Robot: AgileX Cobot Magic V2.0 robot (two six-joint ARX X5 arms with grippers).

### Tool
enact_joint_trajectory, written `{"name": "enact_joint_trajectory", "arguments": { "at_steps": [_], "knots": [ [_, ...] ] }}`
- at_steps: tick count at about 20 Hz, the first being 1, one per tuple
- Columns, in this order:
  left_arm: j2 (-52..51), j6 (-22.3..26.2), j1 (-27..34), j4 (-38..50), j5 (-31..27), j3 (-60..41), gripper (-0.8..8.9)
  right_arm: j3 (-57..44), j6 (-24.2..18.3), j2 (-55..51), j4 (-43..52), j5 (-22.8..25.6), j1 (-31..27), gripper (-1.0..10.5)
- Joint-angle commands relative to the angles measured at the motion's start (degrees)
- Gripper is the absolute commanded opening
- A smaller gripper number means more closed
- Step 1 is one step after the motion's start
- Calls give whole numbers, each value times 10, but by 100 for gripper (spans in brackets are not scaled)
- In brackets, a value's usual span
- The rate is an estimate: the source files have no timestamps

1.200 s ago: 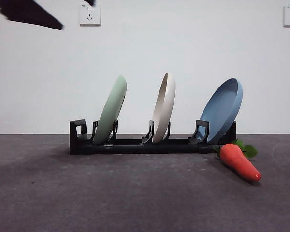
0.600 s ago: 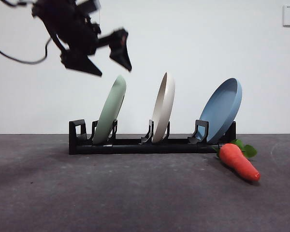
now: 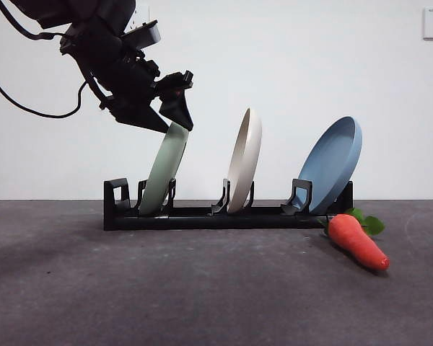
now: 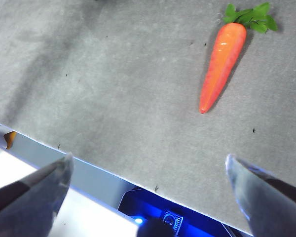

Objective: Take the green plate from the plate rack,put the plate on the table,take the carrot from the table,put the carrot in the plate

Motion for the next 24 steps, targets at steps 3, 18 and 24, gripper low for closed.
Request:
{"name": "enact_joint_trajectory", "arguments": {
  "at_steps": [3,18,24],
  "knots": [
    [7,4,-2,-8,5,1,-8,2,-2,0,0,2,1,566],
    [-20,-52,3,-6,61,18,-8,2,-3,0,0,1,1,566],
    [-55,-56,2,-58,96,70,-7,2,-3,0,1,1,1,566]
  ]
}}
